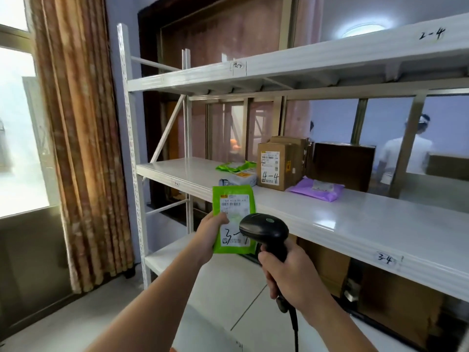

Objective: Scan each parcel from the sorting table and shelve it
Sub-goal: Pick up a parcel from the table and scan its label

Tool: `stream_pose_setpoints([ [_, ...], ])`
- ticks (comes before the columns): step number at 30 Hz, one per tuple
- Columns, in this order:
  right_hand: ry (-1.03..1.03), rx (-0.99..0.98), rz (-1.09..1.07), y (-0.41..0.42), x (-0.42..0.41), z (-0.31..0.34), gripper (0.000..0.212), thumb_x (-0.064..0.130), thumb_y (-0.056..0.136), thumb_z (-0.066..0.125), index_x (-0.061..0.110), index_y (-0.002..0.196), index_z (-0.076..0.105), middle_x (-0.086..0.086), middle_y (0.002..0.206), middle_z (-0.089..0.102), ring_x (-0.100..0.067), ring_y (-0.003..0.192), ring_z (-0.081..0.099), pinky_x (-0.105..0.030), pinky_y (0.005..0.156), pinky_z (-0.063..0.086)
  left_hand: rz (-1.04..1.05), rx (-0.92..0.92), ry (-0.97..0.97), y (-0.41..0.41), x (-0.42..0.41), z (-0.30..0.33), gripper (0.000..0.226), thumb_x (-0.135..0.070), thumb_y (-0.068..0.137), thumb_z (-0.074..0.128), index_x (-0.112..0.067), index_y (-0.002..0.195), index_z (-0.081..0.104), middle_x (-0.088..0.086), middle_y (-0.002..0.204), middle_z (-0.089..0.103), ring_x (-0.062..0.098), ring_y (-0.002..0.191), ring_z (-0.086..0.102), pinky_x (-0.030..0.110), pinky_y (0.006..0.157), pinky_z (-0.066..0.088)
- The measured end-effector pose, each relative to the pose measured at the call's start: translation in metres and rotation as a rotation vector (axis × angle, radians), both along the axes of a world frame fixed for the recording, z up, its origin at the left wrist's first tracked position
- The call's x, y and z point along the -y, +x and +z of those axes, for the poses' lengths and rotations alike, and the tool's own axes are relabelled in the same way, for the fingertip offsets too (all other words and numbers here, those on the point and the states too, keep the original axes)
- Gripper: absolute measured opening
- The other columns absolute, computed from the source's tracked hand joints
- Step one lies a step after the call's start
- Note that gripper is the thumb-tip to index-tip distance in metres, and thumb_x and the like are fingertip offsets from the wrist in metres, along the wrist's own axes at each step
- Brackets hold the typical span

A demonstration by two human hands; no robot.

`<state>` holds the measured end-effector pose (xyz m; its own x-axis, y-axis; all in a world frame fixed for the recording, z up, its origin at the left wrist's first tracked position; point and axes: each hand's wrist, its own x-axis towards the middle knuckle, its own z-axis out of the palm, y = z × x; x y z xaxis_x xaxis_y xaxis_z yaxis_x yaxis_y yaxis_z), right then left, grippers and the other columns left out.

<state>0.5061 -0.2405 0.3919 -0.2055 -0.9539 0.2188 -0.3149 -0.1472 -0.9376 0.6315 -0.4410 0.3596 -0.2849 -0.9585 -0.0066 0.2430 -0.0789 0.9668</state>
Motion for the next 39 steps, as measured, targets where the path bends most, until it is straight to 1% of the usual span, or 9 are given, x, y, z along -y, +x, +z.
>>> stream_pose_setpoints([
  [5, 0.011, -0.04, -0.124, 0.007, 0.027, 0.009, 0.006, 0.01, 0.095, 0.055, 0.015, 0.098, 0.056, -0.007, 0.058, 0.052, -0.018, 0.046, 0.048, -0.03, 0.051, 0.048, -0.107, -0.004, -0.018, -0.018, 0.043, 0.018, 0.031, -0.005, 0.09, 0.051, -0.011, 0.116, 0.066, 0.018, 0.095, 0.076, 0.033, 0.077, 0.073, 0.043, 0.071, 0.06],
  [10, -0.013, -0.076, -0.298, 0.016, 0.046, 0.013, 0.004, 0.014, 0.095, 0.055, 0.018, 0.093, 0.055, -0.006, 0.055, 0.054, -0.02, 0.045, 0.05, -0.029, 0.052, 0.048, -0.235, 0.042, -0.04, -0.047, 0.089, 0.034, 0.054, -0.03, 0.059, 0.07, -0.015, 0.112, 0.067, 0.019, 0.114, 0.074, 0.039, 0.101, 0.072, 0.065, 0.099, 0.052],
  [14, -0.006, -0.059, -0.432, 0.017, 0.045, 0.013, 0.002, 0.014, 0.094, 0.054, 0.015, 0.093, 0.055, -0.007, 0.056, 0.055, -0.021, 0.046, 0.051, -0.032, 0.055, 0.049, -0.367, 0.014, -0.074, -0.081, 0.091, 0.055, 0.026, -0.02, 0.085, 0.063, -0.018, 0.11, 0.067, 0.014, 0.108, 0.076, 0.036, 0.096, 0.072, 0.05, 0.087, 0.059],
  [17, 0.005, -0.055, -0.542, 0.009, 0.035, 0.014, 0.003, 0.014, 0.093, 0.054, 0.013, 0.091, 0.054, -0.01, 0.056, 0.055, -0.022, 0.047, 0.051, -0.031, 0.051, 0.046, -0.468, 0.019, -0.09, -0.116, 0.089, 0.066, 0.061, -0.032, 0.067, 0.072, -0.024, 0.126, 0.061, 0.011, 0.121, 0.073, 0.036, 0.11, 0.069, 0.058, 0.098, 0.054],
  [23, -0.018, -0.052, -0.712, -0.027, 0.007, 0.029, 0.003, 0.014, 0.094, 0.053, 0.012, 0.093, 0.054, -0.008, 0.056, 0.053, -0.023, 0.047, 0.05, -0.035, 0.048, 0.045, -0.638, 0.017, -0.113, -0.189, 0.055, 0.081, 0.035, -0.022, 0.078, 0.067, -0.021, 0.113, 0.067, 0.012, 0.116, 0.074, 0.036, 0.109, 0.07, 0.054, 0.096, 0.057],
  [29, -0.038, -0.148, -0.771, -0.086, -0.021, 0.045, 0.003, 0.014, 0.095, 0.053, 0.011, 0.095, 0.054, -0.008, 0.057, 0.055, -0.022, 0.046, 0.051, -0.035, 0.055, 0.05, -0.646, 0.011, -0.127, -0.258, 0.021, 0.09, 0.016, -0.006, 0.093, 0.053, -0.013, 0.102, 0.065, 0.017, 0.099, 0.074, 0.034, 0.081, 0.071, 0.04, 0.07, 0.059],
  [33, -0.04, -0.169, -0.766, -0.125, -0.04, 0.047, 0.002, 0.015, 0.094, 0.054, 0.015, 0.095, 0.056, -0.003, 0.058, 0.056, -0.02, 0.046, 0.052, -0.035, 0.056, 0.052, -0.606, 0.037, -0.156, -0.304, 0.011, 0.095, 0.019, -0.004, 0.095, 0.051, -0.015, 0.101, 0.066, 0.014, 0.092, 0.075, 0.033, 0.079, 0.072, 0.043, 0.07, 0.06],
  [36, -0.043, -0.164, -0.775, -0.148, -0.051, 0.045, 0.002, 0.015, 0.094, 0.055, 0.016, 0.095, 0.056, -0.006, 0.057, 0.056, -0.023, 0.046, 0.052, -0.036, 0.057, 0.052, -0.529, 0.085, -0.224, -0.339, 0.022, 0.091, 0.022, -0.005, 0.094, 0.054, -0.01, 0.113, 0.063, 0.019, 0.108, 0.073, 0.039, 0.097, 0.073, 0.06, 0.084, 0.061],
  [39, -0.023, -0.154, -0.781, -0.166, -0.06, 0.041, 0.003, 0.015, 0.095, 0.055, 0.013, 0.096, 0.055, -0.009, 0.055, 0.056, -0.024, 0.045, 0.052, -0.04, 0.059, 0.052, -0.464, 0.151, -0.302, -0.369, 0.039, 0.086, 0.016, -0.001, 0.093, 0.055, -0.011, 0.103, 0.061, 0.021, 0.11, 0.07, 0.036, 0.095, 0.071, 0.06, 0.087, 0.06],
])
